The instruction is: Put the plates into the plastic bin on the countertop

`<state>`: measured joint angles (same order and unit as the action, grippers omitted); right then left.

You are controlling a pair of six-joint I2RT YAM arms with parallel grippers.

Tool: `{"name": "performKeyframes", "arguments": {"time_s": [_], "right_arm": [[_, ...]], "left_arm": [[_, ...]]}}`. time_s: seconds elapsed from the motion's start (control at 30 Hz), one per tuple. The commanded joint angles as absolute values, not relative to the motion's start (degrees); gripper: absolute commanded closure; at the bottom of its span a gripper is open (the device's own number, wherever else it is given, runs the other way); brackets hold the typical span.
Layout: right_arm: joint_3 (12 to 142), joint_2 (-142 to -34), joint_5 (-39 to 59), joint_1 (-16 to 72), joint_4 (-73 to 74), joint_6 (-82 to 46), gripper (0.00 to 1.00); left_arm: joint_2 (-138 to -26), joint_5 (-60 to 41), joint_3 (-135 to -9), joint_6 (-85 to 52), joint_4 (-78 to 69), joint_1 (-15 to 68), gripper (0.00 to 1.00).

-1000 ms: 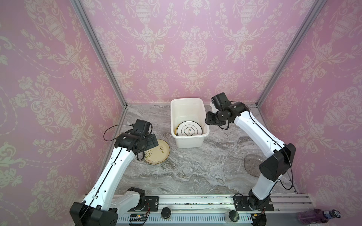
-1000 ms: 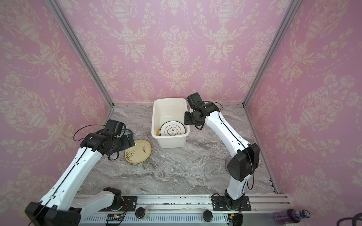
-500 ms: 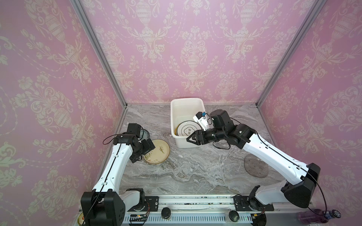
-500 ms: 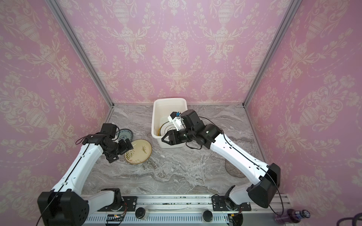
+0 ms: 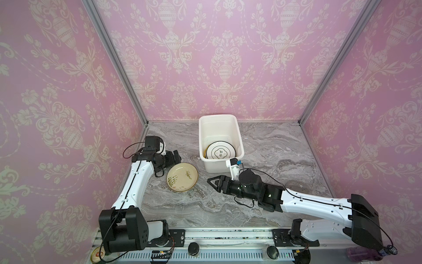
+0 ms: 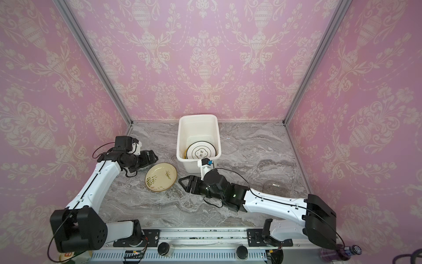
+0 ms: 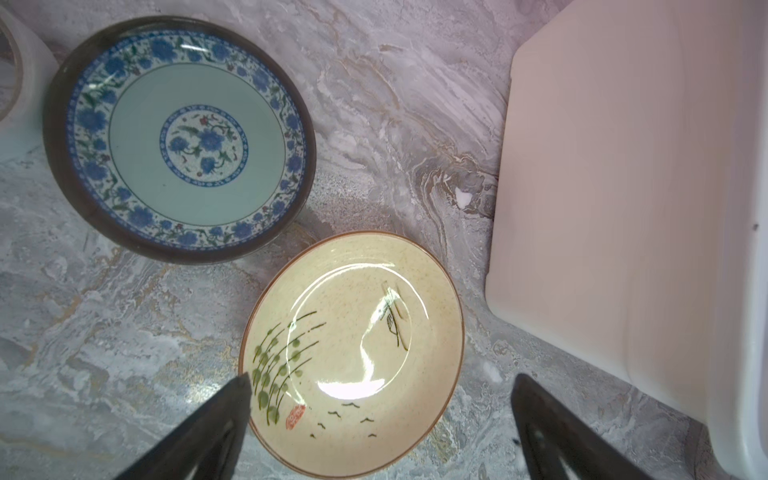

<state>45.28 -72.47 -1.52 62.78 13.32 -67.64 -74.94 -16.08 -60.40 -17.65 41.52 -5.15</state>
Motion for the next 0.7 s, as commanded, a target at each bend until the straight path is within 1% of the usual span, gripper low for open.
{"name": "performKeyframes", "arguments": {"time_s": [0.0, 0.13, 0.3, 0.4, 0.53, 0.67], "right_arm": [[44.71, -74.82, -7.24, 62.76, 13.62, -75.07, 0.20], [44.76, -78.51, -9.82, 63.53, 15.27, -81.34, 0.19], [47.72, -84.61, -14.98, 67.65, 16.68, -85.88, 0.18], [48.32, -89.35, -17.29, 69.70, 21.36, -89.33, 0.18], [49.12, -95.19, -21.16, 71.92, 27.59, -90.54, 0.19], [50.85, -100.08, -22.15, 72.85, 30.26, -90.51, 0.19]], "left_arm": [[-79.27, -11.24, -62.53, -19.45, 40.96, -5.73, 0.01], [-84.46, -7.48, -64.18, -29.45, 43.79, -5.84, 0.01], [-90.20, -6.90, -66.94, -38.71, 46.64, -5.80, 0.01], [-93.22, -5.39, -70.22, -39.41, 49.65, -5.71, 0.01], [-96.20, -1.27, -73.94, -39.19, 54.08, -5.80, 0.01], [-97.39, -0.33, -73.93, -40.07, 54.23, -5.82, 0.01]]}}
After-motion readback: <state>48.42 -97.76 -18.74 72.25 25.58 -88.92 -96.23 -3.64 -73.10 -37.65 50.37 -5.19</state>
